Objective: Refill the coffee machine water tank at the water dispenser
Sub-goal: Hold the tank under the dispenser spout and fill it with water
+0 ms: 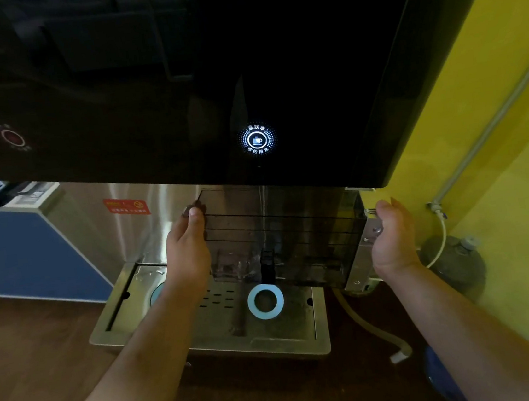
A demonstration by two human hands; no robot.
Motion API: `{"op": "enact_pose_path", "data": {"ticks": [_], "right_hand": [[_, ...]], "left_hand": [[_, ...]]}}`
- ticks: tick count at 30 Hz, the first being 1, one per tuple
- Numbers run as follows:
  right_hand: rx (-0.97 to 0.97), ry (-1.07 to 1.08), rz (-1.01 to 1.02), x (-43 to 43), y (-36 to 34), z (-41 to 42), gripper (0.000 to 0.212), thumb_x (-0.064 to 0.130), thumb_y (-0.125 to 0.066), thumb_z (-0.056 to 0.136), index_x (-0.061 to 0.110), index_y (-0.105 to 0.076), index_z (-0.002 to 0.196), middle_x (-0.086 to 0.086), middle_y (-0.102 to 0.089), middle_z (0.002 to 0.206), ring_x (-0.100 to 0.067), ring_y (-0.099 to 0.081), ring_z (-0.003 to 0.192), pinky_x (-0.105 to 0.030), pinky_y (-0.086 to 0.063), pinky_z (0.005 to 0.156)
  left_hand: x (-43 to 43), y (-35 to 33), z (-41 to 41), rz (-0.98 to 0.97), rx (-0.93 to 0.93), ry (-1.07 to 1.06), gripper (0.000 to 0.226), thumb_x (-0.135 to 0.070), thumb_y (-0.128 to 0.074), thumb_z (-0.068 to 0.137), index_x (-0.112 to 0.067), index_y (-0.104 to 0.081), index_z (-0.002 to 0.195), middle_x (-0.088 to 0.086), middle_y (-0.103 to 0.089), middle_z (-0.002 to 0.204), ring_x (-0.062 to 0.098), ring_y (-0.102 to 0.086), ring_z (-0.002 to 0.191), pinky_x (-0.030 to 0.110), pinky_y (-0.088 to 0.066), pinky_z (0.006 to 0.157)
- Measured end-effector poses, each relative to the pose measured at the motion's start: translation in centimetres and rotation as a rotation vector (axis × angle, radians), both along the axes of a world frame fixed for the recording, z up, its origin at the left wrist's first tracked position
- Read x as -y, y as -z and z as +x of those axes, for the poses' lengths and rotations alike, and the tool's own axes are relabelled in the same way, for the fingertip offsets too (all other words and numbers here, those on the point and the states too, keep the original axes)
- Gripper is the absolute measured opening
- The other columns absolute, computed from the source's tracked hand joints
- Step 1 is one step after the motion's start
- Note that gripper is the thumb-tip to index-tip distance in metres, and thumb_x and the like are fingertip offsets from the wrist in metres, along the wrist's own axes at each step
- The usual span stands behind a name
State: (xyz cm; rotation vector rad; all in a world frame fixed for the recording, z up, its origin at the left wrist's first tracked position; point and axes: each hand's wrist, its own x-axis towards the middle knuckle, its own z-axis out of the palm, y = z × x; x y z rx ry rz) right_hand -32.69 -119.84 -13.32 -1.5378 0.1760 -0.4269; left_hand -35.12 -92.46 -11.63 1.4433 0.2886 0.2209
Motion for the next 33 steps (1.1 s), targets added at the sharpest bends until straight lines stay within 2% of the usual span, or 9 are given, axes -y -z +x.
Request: {"op": "enact_pose_path", "data": {"ticks": [4, 6, 9, 11, 14, 23, 27, 31, 33], "right_hand": [[-0.016, 0.017, -0.042, 0.0, -0.2, -0.1, 0.025, 0.046, -0.047, 0.076, 0.027, -0.058, 0.064, -0.005, -0.050, 0.069, -0.027, -0.049, 0.071, -0.045, -0.039, 0.072], [-0.022, 0.021, -0.057, 0.0, -0.3, -0.2, 0.025, 0.045, -0.046, 0.076, 0.026, -0.058, 0.064, -0.002, -0.051, 0.066, -0.026, -0.049, 0.070, -0.047, -0.040, 0.072], [-0.003, -0.001, -0.015, -0.1, -0.4, -0.2, 0.025, 0.038, -0.046, 0.078, 0.028, -0.053, 0.056, 0.008, -0.046, 0.057, -0.023, -0.042, 0.063, -0.041, -0.034, 0.066], [-0.008, -0.007, -0.021, -0.2, -0.6, -0.3, 0.027, 0.037, -0.045, 0.078, 0.029, -0.047, 0.052, 0.006, -0.040, 0.057, -0.021, -0.036, 0.060, -0.040, -0.030, 0.064], [-0.023, 0.013, -0.022, -0.4, -0.6, -0.4, 0.025, 0.038, -0.046, 0.078, 0.027, -0.049, 0.056, 0.001, -0.041, 0.061, -0.020, -0.039, 0.060, -0.039, -0.032, 0.066], [-0.001, -0.007, 0.023, -0.5, -0.8, -0.5, 0.031, 0.029, -0.043, 0.082, 0.029, -0.053, 0.053, 0.011, -0.048, 0.049, -0.010, -0.043, 0.051, -0.035, -0.033, 0.062], [0.009, -0.011, 0.030, -0.6, -1.0, -0.6, 0.021, 0.028, -0.044, 0.081, 0.024, -0.048, 0.061, 0.010, -0.049, 0.053, -0.008, -0.045, 0.049, -0.034, -0.033, 0.063], [0.024, 0.022, 0.051, -1.1, -1.7, -0.9, 0.019, 0.023, -0.046, 0.087, 0.011, -0.059, 0.081, -0.006, -0.064, 0.073, -0.014, -0.059, 0.062, -0.042, -0.038, 0.069], [0.037, 0.018, 0.019, -1.0, -1.4, -0.6, 0.019, 0.024, -0.043, 0.084, 0.019, -0.050, 0.067, 0.010, -0.056, 0.055, -0.007, -0.048, 0.050, -0.036, -0.034, 0.063]], "left_hand": [[0.0, 0.0, -0.1, -0.005, 0.000, 0.001, 0.031, -0.024, -0.032, 0.109, -0.030, -0.056, 0.092, -0.031, -0.069, 0.064, -0.017, -0.065, 0.064, 0.002, -0.046, 0.055], [-0.1, 0.0, 0.0, -0.002, -0.003, -0.005, 0.030, -0.024, -0.033, 0.109, -0.031, -0.057, 0.092, -0.031, -0.070, 0.065, -0.017, -0.065, 0.064, 0.002, -0.046, 0.055], [-0.3, 0.1, 0.1, 0.014, -0.006, -0.024, 0.032, -0.026, -0.034, 0.108, -0.031, -0.059, 0.090, -0.024, -0.072, 0.067, -0.017, -0.065, 0.064, 0.003, -0.046, 0.056], [-0.3, 0.1, 0.1, 0.029, -0.004, -0.041, 0.033, -0.025, -0.034, 0.108, -0.030, -0.060, 0.088, -0.022, -0.071, 0.064, -0.016, -0.064, 0.061, 0.003, -0.046, 0.055], [-0.4, 0.1, 0.1, 0.038, -0.006, -0.031, 0.034, -0.025, -0.033, 0.109, -0.028, -0.059, 0.088, -0.029, -0.069, 0.062, -0.016, -0.064, 0.062, 0.003, -0.046, 0.055], [-0.4, -0.1, -0.1, 0.038, -0.007, -0.004, 0.033, -0.026, -0.032, 0.109, -0.030, -0.057, 0.089, -0.031, -0.069, 0.062, -0.018, -0.064, 0.063, 0.001, -0.045, 0.055], [-0.4, -0.1, -0.1, 0.041, -0.014, -0.003, 0.032, -0.026, -0.031, 0.109, -0.031, -0.057, 0.090, -0.031, -0.069, 0.063, -0.018, -0.064, 0.064, 0.003, -0.045, 0.056], [-0.4, 0.0, 0.1, 0.047, -0.010, -0.007, 0.033, -0.027, -0.032, 0.109, -0.032, -0.058, 0.090, -0.028, -0.070, 0.066, -0.018, -0.064, 0.067, 0.004, -0.045, 0.061], [-0.4, 0.0, 0.0, 0.047, -0.010, -0.002, 0.033, -0.026, -0.031, 0.109, -0.031, -0.057, 0.090, -0.030, -0.069, 0.064, -0.018, -0.064, 0.066, 0.004, -0.045, 0.060]]}}
